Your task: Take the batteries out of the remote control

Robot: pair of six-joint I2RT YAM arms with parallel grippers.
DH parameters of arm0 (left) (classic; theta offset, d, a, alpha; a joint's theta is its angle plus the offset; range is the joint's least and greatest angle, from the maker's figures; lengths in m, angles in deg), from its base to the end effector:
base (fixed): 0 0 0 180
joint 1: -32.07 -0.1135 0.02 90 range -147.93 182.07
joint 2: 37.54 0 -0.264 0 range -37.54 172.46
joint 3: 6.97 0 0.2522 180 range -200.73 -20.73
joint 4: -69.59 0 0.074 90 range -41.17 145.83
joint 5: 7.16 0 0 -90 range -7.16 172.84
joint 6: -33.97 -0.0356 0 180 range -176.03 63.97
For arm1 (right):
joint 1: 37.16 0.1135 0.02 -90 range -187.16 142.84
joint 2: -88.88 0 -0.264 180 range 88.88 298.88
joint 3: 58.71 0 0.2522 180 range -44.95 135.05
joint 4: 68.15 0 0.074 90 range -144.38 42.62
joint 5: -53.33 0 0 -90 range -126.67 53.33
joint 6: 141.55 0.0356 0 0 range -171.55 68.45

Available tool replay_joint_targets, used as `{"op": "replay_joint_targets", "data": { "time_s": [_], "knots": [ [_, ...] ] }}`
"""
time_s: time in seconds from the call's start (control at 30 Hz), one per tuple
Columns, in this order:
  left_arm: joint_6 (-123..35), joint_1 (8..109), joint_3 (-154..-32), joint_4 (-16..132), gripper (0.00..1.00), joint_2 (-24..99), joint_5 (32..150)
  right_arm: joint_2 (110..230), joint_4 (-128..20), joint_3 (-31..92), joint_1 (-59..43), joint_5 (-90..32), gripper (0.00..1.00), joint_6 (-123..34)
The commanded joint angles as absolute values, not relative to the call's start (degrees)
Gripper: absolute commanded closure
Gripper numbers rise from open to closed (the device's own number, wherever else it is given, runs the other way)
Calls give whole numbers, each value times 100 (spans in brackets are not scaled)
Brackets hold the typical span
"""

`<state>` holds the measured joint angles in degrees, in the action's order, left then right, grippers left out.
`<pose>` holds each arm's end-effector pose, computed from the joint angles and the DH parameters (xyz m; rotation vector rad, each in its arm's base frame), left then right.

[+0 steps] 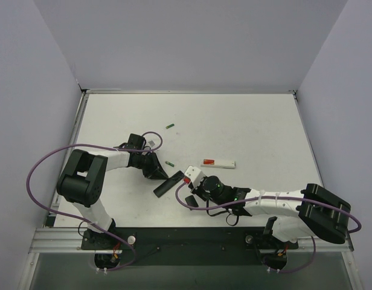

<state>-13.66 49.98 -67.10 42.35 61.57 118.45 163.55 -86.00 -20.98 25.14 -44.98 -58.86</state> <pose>0.2785 -0.1118 0.1213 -0.4214 2.8671 -1.1087 0.1231 0.2234 0.1808 -1.0201 1.6424 0.5104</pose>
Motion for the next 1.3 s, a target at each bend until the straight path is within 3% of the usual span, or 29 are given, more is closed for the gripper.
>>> {"op": "replay_joint_targets", "data": {
  "time_s": [0.0, 0.3, 1.27],
  "knots": [
    [-1393, 5018, -6775, 4352, 81, 6002, 11896, 16297, -8524, -1753, 2524, -4511, 100, -6016],
    [-1358, 5053, -6802, 4352, 81, 5984, 11914, 15972, -7812, -1120, 2498, -4528, 100, -6499],
    [-1464, 5316, -7091, 4045, 81, 5668, 11632, 15752, -7301, -1682, 2498, -4291, 100, -5806]
  ]
}}
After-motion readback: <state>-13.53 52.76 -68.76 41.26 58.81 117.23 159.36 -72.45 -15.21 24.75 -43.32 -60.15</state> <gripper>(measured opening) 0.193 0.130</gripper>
